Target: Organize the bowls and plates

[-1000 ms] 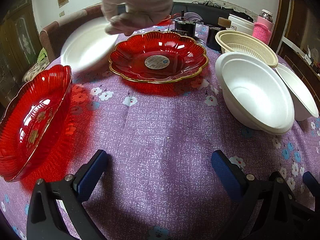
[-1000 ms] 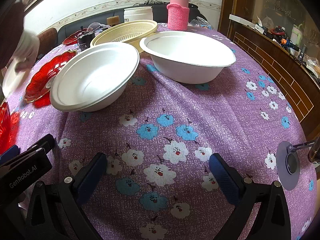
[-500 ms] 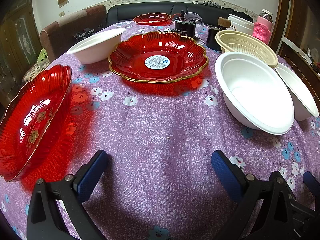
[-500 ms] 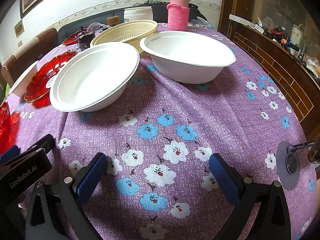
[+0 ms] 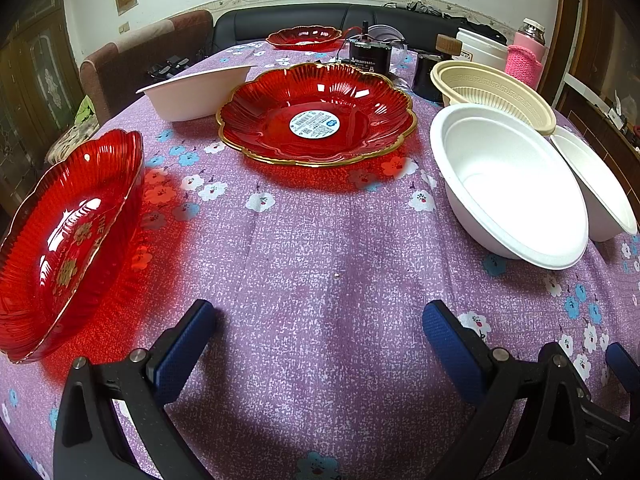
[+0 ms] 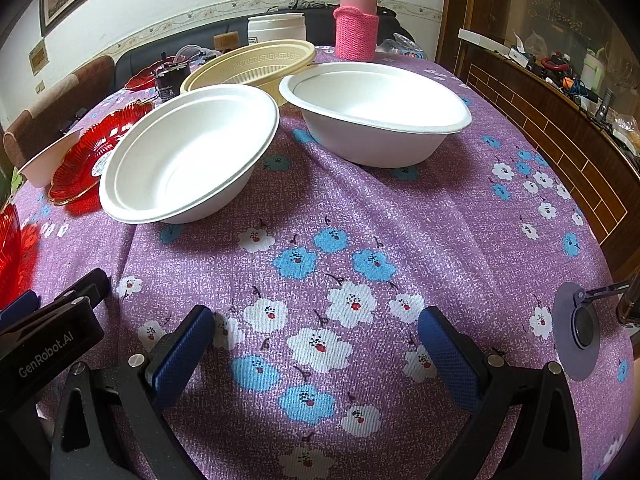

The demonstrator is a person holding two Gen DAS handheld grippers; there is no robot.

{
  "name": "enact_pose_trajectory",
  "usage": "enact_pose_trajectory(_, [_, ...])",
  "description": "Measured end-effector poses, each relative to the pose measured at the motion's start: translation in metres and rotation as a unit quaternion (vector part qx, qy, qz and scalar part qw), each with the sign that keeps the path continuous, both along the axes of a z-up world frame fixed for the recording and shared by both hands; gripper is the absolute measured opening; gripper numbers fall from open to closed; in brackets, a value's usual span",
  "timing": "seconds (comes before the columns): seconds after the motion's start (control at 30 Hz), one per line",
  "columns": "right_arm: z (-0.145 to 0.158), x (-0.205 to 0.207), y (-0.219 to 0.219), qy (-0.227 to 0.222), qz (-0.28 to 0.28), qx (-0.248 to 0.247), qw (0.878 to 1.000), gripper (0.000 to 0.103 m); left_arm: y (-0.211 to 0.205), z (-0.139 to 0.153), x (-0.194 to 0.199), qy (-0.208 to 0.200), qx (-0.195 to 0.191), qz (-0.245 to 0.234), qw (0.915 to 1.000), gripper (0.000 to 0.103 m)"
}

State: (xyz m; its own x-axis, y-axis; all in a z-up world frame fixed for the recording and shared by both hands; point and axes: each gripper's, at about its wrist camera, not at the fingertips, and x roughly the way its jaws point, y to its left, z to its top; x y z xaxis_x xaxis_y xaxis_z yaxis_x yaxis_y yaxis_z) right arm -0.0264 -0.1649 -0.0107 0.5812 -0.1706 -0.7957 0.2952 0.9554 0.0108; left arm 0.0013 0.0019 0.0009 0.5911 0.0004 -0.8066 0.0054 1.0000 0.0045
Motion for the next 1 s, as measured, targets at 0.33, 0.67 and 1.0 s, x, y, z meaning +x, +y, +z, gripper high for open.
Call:
enact_pose_trajectory(0.33, [0.003,0.002,0.003,-0.001,0.000,0.002,1.000,0.102,0.008,0.001,-0.018,0.027,0.003,-0.022,0.9994,0.103])
enact_pose_trajectory(0.67, [0.002,-0.008,0.001,0.035,0.010,0.016,0.999,0.102,0.008,0.001,-0.057,0.031,0.004,-0.085,0.9959,0.103])
enact_pose_trajectory(1.0, [0.001,-0.028,0.010,0.035,0.017,0.012,0.999,0.102,0.047,0.037,-0.116,0.028,-0.087,-0.139,0.9860,0.103])
